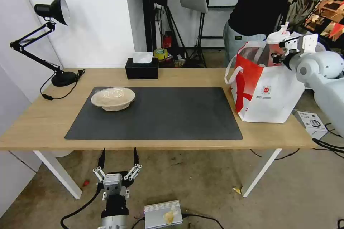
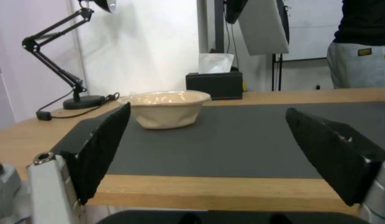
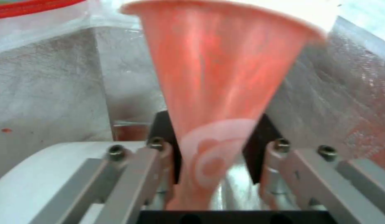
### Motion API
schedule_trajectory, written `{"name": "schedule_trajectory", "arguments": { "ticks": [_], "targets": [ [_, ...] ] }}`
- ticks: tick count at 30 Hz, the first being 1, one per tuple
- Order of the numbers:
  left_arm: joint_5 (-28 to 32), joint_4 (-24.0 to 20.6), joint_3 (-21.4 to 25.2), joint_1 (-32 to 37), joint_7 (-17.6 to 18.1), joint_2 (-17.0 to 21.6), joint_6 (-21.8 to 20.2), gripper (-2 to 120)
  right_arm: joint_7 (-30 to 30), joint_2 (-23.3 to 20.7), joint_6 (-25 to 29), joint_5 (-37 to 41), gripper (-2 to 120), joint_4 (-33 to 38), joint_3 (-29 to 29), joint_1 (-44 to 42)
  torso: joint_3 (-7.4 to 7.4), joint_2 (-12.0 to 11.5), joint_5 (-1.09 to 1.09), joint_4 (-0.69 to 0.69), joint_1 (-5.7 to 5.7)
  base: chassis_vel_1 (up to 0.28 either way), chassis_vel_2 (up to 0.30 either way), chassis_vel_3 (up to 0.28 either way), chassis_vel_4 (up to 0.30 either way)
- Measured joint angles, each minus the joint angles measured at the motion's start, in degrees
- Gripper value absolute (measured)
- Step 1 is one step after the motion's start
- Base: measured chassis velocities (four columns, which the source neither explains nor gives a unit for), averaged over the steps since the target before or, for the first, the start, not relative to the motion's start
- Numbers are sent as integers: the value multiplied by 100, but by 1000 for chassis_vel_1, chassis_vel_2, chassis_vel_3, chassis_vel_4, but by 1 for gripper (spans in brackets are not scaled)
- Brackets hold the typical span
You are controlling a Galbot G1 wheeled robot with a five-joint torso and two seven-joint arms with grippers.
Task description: Pick up the trash from the table and place it into the takeout bag.
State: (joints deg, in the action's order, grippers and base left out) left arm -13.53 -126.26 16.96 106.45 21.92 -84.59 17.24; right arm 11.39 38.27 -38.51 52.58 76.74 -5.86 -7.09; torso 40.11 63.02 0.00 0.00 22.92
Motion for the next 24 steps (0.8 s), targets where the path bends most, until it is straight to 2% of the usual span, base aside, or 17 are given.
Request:
{"name": "schedule_trajectory", "arguments": {
  "ticks": [2, 3, 6, 7, 12, 13, 17, 24],
  "targets": [
    [-6, 8, 0, -8, 0, -2, 0, 100, 17, -48, -42, 2, 44, 51, 6, -6, 0, 0, 0, 0, 0, 0, 0, 0, 0],
    [-6, 8, 0, -8, 0, -2, 0, 100, 17, -48, -42, 2, 44, 51, 6, -6, 0, 0, 0, 0, 0, 0, 0, 0, 0],
    [-13, -7, -9, -10, 0, -3, 0, 100, 23, -119, -117, 13, 57, 119, 13, -24, 0, 0, 1, 0, 0, 0, 0, 0, 0],
    [-13, -7, -9, -10, 0, -3, 0, 100, 23, -119, -117, 13, 57, 119, 13, -24, 0, 0, 1, 0, 0, 0, 0, 0, 0],
    [-45, 4, -36, -19, 0, -18, 0, 100, 61, -214, -206, 122, 81, 247, 42, -59, 0, 0, 1, 0, 0, 0, 0, 0, 0],
    [-45, 4, -36, -19, 0, -18, 0, 100, 61, -214, -206, 122, 81, 247, 42, -59, 0, 0, 1, 0, 0, 0, 0, 0, 0],
    [-62, -37, -50, 3, -4, -21, 0, 100, 59, -297, -281, 125, 98, 310, 43, -58, 0, 1, 1, -1, 0, 0, 0, 0, 0],
    [-69, -72, -39, 35, -4, -17, 4, 100, 49, -352, -289, 126, 100, 345, 43, -41, 0, 0, 1, 0, 0, 0, 0, 0, 0]
  ]
}}
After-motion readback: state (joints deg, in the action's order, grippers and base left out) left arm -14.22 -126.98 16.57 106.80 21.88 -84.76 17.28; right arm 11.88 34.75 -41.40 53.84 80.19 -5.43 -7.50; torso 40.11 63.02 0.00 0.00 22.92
